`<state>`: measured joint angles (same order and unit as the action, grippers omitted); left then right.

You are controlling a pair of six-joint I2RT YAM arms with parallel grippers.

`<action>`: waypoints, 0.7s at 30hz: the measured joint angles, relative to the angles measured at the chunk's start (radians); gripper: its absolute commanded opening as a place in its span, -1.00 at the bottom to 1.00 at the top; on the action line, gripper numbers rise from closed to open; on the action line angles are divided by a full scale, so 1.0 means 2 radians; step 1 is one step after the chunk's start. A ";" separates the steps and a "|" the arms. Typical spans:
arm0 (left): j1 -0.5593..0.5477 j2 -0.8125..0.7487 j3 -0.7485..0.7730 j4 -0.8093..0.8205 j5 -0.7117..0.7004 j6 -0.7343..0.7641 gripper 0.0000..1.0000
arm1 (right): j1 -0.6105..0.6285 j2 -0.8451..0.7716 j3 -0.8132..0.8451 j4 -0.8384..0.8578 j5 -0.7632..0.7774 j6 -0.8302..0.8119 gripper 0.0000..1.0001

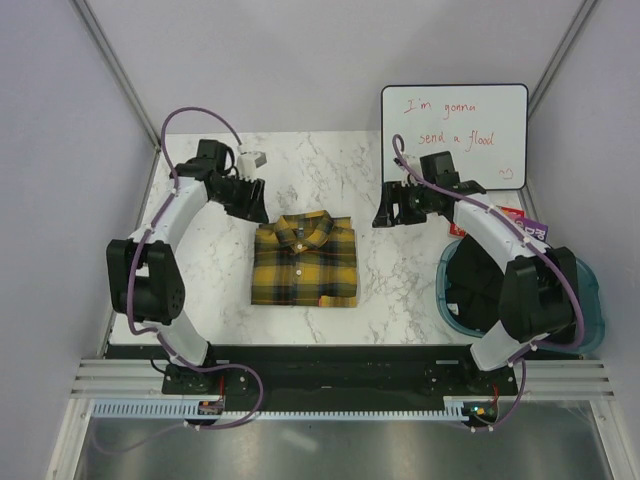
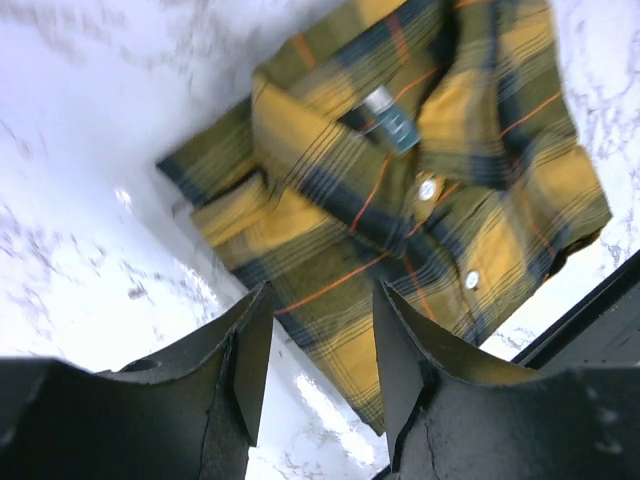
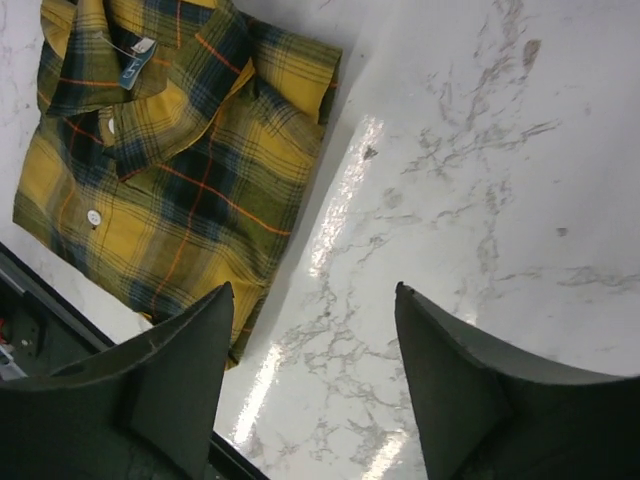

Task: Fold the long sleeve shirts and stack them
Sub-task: Fold the shirt

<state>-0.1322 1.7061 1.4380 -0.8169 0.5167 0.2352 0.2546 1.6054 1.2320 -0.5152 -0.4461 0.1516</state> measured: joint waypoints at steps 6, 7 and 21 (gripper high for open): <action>0.024 0.020 -0.065 -0.002 0.004 -0.004 0.04 | 0.047 0.025 -0.018 0.001 -0.017 -0.012 0.18; 0.024 0.028 -0.065 0.000 0.003 -0.003 0.05 | 0.055 0.033 -0.018 0.002 -0.018 -0.013 0.18; 0.048 0.089 -0.061 0.043 -0.018 -0.001 0.08 | 0.060 0.149 0.032 0.052 0.008 -0.025 0.25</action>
<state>-0.0364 1.8847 1.3163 -0.7303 0.4805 0.2333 0.3756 1.9038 1.2961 -0.4118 -0.4294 0.1020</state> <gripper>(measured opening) 0.533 0.615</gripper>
